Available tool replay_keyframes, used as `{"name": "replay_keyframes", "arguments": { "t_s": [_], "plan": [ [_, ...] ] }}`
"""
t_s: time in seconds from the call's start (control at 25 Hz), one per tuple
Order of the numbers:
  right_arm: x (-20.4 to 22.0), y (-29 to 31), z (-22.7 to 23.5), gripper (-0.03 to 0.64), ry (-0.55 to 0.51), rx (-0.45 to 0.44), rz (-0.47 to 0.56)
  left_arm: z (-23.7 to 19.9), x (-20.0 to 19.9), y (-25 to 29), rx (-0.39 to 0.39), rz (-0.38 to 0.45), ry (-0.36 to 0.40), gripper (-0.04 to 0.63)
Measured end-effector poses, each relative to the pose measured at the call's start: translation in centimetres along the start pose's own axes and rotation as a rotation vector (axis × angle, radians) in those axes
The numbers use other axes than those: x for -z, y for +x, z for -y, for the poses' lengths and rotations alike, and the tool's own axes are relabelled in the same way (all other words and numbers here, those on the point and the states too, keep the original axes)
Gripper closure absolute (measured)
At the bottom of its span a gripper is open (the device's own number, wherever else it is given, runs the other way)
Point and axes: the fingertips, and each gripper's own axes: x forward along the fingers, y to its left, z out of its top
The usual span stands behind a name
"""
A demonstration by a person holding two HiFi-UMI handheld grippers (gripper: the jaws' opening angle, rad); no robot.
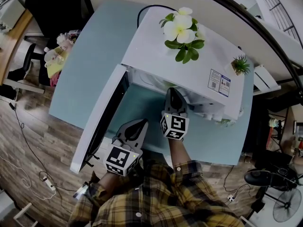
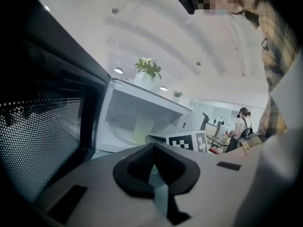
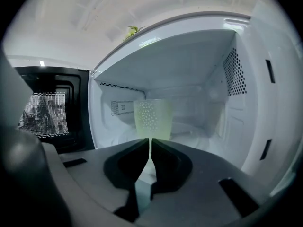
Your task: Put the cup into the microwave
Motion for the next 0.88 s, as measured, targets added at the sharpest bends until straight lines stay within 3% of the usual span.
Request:
{"name": "replay_keyframes", "arguments": {
  "t_s": [0.88],
  "plan": [
    [-3.7,-5.0,0.5,0.595,0.008,-0.065,0.050,0.8,-3.4,-0.3,-0.011,0.069,0.058,0.604]
  ]
}}
